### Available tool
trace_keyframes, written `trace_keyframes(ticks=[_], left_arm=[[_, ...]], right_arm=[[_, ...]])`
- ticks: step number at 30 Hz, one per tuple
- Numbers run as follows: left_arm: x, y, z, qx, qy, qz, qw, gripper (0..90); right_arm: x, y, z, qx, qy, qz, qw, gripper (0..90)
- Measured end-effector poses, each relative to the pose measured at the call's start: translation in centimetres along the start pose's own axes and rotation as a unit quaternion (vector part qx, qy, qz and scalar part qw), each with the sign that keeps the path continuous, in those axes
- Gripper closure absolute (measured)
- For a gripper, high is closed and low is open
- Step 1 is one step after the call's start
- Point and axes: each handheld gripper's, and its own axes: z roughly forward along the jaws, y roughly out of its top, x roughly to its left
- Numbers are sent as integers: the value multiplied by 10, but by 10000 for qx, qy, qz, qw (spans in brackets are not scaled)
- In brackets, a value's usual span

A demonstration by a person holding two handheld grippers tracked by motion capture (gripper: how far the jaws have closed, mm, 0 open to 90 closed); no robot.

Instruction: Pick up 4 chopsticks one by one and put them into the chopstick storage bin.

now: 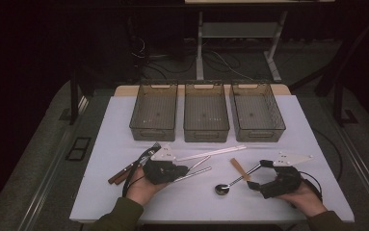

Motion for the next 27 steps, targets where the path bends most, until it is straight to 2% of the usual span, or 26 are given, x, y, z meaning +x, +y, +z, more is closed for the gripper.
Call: trace_keyframes(ticks=[6, 11, 18, 27], left_arm=[[2, 13, -6, -172, 70, 12, 9998, 845], [5, 24, -17, -349, 166, 48, 9992, 845], [16, 37, -31, -628, 293, -19, 9976, 844], [24, 48, -43, -851, 271, -203, 9958, 845]], right_arm=[[0, 0, -1, -32, -6, 5, 10000, 28], [-1, 0, -1, -37, -10, 21, 10000, 28], [-1, 0, -2, -56, -14, 17, 10000, 28], [-2, 0, -3, -79, 2, 70, 9999, 28]])
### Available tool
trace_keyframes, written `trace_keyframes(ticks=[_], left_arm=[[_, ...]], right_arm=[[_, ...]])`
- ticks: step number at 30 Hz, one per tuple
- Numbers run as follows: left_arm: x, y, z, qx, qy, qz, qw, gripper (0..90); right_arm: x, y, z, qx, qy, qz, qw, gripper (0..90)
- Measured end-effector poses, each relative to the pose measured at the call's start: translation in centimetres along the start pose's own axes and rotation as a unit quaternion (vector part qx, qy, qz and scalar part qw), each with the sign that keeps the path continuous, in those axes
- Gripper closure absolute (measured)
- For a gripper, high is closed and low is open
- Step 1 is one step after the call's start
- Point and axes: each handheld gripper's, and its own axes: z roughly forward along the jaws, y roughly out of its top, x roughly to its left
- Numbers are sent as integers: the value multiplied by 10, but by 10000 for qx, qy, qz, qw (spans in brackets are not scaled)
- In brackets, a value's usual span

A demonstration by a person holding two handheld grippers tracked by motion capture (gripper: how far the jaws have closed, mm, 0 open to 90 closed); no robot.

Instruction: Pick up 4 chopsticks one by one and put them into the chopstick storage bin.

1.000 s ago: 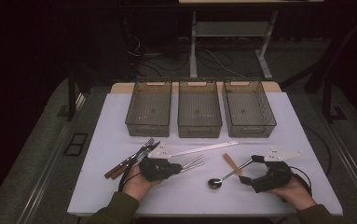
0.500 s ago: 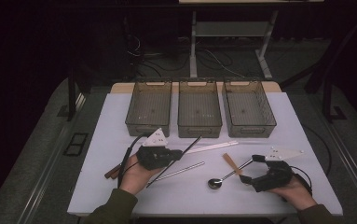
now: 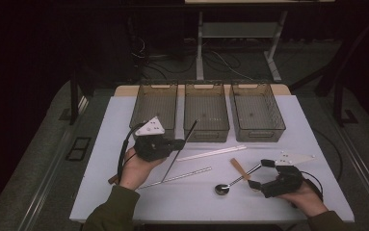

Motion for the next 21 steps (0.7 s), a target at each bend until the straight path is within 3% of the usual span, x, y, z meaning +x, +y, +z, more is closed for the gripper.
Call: trace_keyframes(ticks=[13, 21], left_arm=[[24, 22, -18, -397, 210, -95, 9989, 845], [38, 46, -26, -548, 405, -69, 9977, 845]], right_arm=[[-2, 0, -2, -61, -41, 63, 10000, 28], [-1, 0, -4, -96, -43, 60, 9999, 28]])
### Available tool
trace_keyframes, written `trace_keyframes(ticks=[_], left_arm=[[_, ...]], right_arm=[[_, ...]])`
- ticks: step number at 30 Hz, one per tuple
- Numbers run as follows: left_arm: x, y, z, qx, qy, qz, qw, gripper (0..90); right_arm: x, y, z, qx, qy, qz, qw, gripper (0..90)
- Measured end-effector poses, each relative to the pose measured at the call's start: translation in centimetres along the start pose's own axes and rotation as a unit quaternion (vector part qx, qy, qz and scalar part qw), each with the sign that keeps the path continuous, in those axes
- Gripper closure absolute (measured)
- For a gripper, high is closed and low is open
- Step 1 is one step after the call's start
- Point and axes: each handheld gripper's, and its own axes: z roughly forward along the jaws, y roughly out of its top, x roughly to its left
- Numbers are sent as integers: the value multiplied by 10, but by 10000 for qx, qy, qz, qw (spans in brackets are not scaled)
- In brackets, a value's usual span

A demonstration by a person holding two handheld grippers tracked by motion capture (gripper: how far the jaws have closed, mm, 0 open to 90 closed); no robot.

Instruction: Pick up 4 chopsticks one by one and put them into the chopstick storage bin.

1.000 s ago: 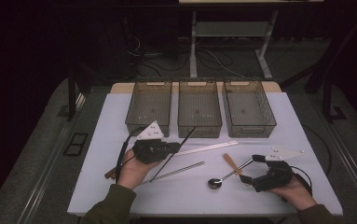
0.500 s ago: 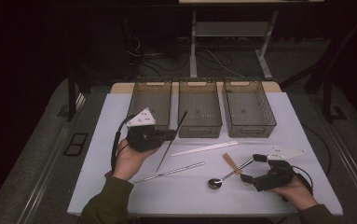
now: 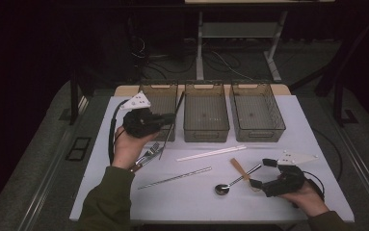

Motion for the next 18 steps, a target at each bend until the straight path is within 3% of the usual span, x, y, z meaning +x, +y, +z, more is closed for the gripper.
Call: trace_keyframes(ticks=[18], left_arm=[[53, 57, -7, -218, 682, 75, 9974, 845]], right_arm=[[-1, 0, -1, -33, 3, 6, 10000, 28]])
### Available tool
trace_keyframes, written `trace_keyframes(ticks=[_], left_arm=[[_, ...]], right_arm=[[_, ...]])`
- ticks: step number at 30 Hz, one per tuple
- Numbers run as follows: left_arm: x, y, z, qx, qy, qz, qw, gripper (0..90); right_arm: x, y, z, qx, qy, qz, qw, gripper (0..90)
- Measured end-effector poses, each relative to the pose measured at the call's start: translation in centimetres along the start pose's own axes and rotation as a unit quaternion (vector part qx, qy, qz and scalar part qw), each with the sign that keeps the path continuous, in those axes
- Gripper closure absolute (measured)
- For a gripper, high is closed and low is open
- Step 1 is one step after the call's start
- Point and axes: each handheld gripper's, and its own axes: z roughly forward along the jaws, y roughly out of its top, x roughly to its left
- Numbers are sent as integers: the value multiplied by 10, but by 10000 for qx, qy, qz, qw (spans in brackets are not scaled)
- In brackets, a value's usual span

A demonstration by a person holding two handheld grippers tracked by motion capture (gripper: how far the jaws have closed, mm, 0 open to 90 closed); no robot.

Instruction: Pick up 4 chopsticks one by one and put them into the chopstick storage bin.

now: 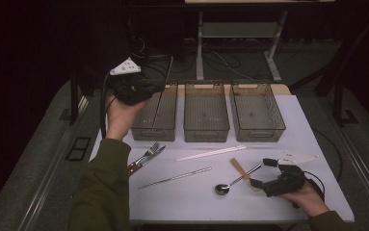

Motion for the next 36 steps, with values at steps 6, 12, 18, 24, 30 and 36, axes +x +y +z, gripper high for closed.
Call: trace_keyframes(ticks=[6, 12, 18, 24, 30, 36], left_arm=[[24, 9, 6, -72, 435, 30, 9990, 845], [50, 1, 14, 79, 908, -2, 9958, 845], [68, -25, 22, 358, 949, -273, 9945, 845], [75, -51, 29, 739, 904, -452, 9921, 845], [77, -70, 37, 1067, 813, -554, 9894, 845], [80, -83, 46, 1237, 795, -707, 9866, 844]], right_arm=[[0, 0, 0, -8, 15, 18, 10000, 28], [0, 0, -2, -19, 32, 35, 10000, 28], [-1, -1, -3, -55, 22, 70, 10000, 28], [-1, -1, -2, -30, 5, 71, 10000, 28], [-2, -1, -2, -19, -18, 84, 10000, 28], [-2, -1, -2, -7, -18, 80, 10000, 28]])
